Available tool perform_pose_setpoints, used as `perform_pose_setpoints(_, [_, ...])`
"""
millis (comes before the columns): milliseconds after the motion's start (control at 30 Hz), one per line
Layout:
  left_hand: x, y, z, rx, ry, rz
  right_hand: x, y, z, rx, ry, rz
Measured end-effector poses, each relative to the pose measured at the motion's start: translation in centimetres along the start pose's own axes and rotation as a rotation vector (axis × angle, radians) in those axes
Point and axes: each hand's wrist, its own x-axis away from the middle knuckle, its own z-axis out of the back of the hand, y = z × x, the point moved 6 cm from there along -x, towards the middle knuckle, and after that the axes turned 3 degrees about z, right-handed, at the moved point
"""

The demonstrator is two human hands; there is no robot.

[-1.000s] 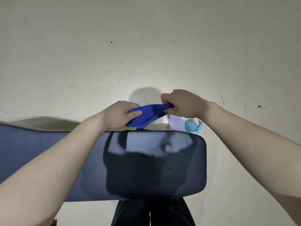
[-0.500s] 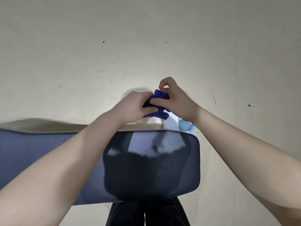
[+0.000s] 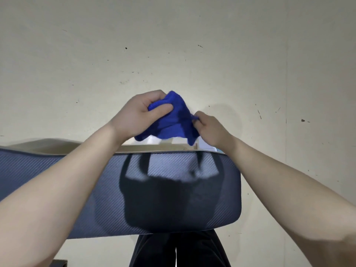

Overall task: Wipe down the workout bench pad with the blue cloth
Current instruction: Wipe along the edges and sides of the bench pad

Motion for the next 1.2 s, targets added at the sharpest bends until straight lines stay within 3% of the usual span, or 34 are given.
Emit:
perform_pose_setpoints(100, [-0.1,-1.8,1.6,-0.036,0.076,0.002,-0.1,0.3,2.5,-0.057,0.203,-0.083])
perform_pose_setpoints(267, [-0.5,-3.9,-2.3,-0.371,-0.093,-0.034,0.1,0.9,2.3,-0.707,0.226,-0.412])
perform_pose_setpoints(367, [-0.8,-4.5,-5.4,-0.378,-0.160,0.037,0.8,0.9,1.4,-1.060,0.291,-0.567])
perform_pose_setpoints(467, [-0.5,-5.0,-7.7,-0.167,-0.145,0.236,1.4,1.6,0.6,-1.217,0.350,-0.617])
perform_pose_setpoints(567, [-0.8,-4.9,-8.7,-0.228,-0.035,0.196,2.3,1.9,0.1,-1.288,0.346,-0.606])
perform_pose_setpoints(667, [-1.5,-5.0,-8.6,-0.375,0.068,0.208,3.3,1.2,-0.6,-1.347,0.236,-0.525])
perform_pose_setpoints(733, [-2.1,-5.0,-8.3,-0.583,0.107,0.212,3.4,2.4,-0.5,-1.267,0.163,-0.510])
perform_pose_setpoints(767, [-2.5,-4.9,-8.5,-0.679,0.102,0.197,3.3,3.6,0.0,-1.078,0.161,-0.506])
perform_pose_setpoints(867, [-4.0,-5.0,-11.1,-0.841,-0.026,0.117,2.4,6.5,2.0,-0.025,0.006,-0.327])
perform_pose_setpoints(933, [-5.2,-5.3,-13.5,-0.869,-0.098,0.060,2.1,8.0,2.8,0.436,-0.015,-0.180])
perform_pose_setpoints(1000, [-5.9,-6.2,-15.8,-0.892,-0.198,0.000,2.1,9.1,3.8,0.573,0.068,-0.055])
perform_pose_setpoints(1067, [-5.8,-8.2,-18.2,-0.958,-0.394,-0.004,2.4,11.0,2.6,0.518,-0.089,0.013])
perform_pose_setpoints(1133, [-5.1,-10.2,-20.1,-1.049,-0.523,0.016,3.2,13.9,0.1,0.437,-0.298,-0.085])
perform_pose_setpoints(1200, [-4.7,-11.5,-20.9,-1.072,-0.511,0.019,3.9,15.6,-1.6,0.327,-0.319,-0.193])
